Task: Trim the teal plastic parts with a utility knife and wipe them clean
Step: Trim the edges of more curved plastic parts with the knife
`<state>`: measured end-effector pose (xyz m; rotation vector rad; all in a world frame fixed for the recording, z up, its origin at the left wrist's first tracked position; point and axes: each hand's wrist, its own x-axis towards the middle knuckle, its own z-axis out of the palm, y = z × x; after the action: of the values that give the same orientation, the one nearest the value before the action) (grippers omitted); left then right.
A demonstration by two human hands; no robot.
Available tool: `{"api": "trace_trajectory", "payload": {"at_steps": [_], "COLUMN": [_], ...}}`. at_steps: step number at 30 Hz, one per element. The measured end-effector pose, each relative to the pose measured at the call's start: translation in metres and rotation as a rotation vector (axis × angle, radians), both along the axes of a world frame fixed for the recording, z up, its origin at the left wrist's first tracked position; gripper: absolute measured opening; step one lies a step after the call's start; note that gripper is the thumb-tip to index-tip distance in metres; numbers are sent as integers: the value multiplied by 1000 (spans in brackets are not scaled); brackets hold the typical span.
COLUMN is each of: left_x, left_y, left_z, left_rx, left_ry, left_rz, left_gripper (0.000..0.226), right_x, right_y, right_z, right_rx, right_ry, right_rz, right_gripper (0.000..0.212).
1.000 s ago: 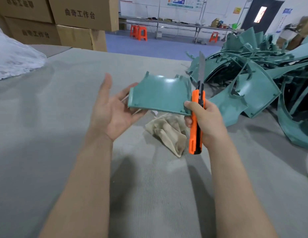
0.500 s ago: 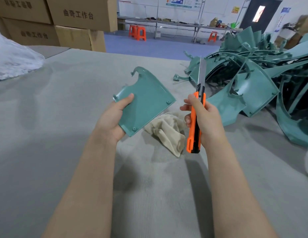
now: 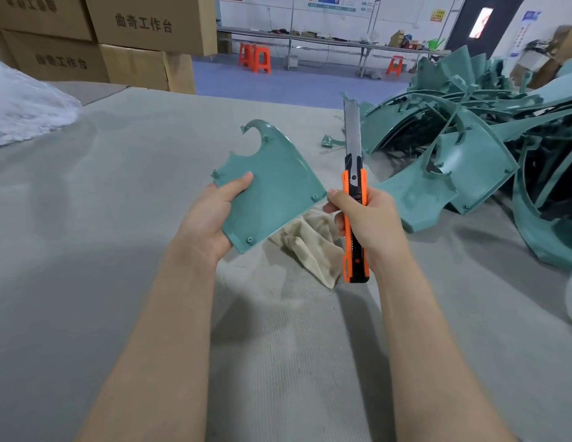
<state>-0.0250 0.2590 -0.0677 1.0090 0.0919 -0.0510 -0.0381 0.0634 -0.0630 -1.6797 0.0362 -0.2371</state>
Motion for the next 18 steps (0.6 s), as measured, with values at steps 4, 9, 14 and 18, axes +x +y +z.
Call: {"api": "trace_trajectory", "payload": {"at_steps": [4, 9, 14, 18], "left_x": [0, 1, 3, 2], "left_y": [0, 3, 4, 4], "left_z": [0, 0, -1, 1], "left_rx": [-2, -46, -93, -157], "left_ry": [13, 60, 97, 105], "left_rz": [-7, 2, 64, 76], "left_gripper": [14, 19, 17, 12], "right_x": [1, -1, 3, 7], "right_y": [-1, -2, -5, -6], "right_z": [0, 2, -2, -9], "right_rx": [71, 187, 92, -159], "right_ry": [12, 18, -7, -20], "right_rz": [38, 77, -65, -146], "right_gripper": [26, 38, 29, 18]}}
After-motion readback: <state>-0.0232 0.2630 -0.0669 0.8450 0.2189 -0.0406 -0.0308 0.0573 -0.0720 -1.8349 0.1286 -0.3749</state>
